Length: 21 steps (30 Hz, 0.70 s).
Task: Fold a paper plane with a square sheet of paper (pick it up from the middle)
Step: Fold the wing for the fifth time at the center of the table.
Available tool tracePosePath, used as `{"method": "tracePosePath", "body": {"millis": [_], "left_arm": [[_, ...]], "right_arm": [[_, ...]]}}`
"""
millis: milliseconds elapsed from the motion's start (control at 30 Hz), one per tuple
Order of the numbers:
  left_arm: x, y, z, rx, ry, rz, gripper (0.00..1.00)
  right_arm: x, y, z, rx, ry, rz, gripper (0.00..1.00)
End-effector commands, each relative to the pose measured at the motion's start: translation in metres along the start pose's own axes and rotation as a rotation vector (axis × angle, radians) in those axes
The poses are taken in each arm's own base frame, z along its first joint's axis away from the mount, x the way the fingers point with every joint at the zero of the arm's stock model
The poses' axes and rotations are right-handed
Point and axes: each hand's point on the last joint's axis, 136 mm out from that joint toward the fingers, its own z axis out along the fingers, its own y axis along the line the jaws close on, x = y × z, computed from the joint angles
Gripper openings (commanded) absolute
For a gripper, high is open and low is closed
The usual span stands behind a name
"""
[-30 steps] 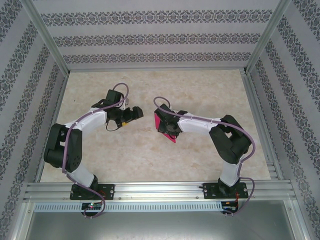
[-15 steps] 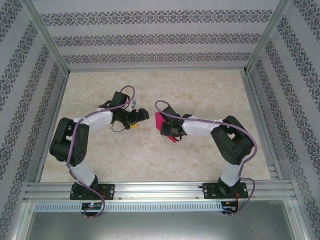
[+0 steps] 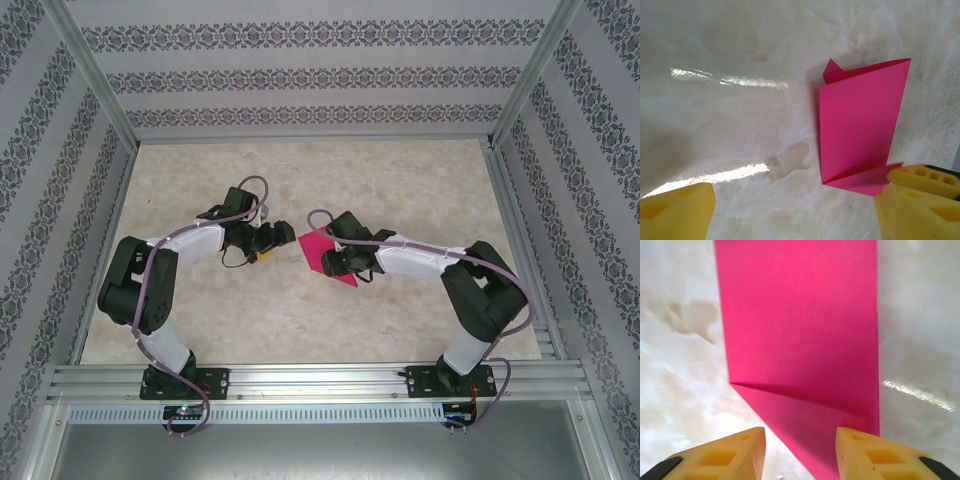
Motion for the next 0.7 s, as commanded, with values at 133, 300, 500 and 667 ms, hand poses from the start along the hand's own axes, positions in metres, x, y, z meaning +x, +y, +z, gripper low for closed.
{"method": "tracePosePath", "body": {"millis": [133, 300, 500, 667], "left_arm": [[0.008, -0.015, 0.001, 0.053, 0.011, 0.003, 0.83], [0.018, -0.025, 0.011, 0.085, 0.052, 0.012, 0.78], [0.028, -0.036, 0.022, 0.108, 0.096, 0.037, 0.73], [0.035, -0.044, 0.03, 0.126, 0.128, 0.047, 0.71]], "right_arm": [[-0.019, 0.004, -0.005, 0.005, -0.099, 0.331, 0.39], [-0.015, -0.003, 0.008, 0.05, -0.076, 0.38, 0.37], [-0.007, -0.016, 0.015, 0.09, -0.068, 0.418, 0.37], [0.001, -0.025, 0.021, 0.092, -0.049, 0.452, 0.37]]}}
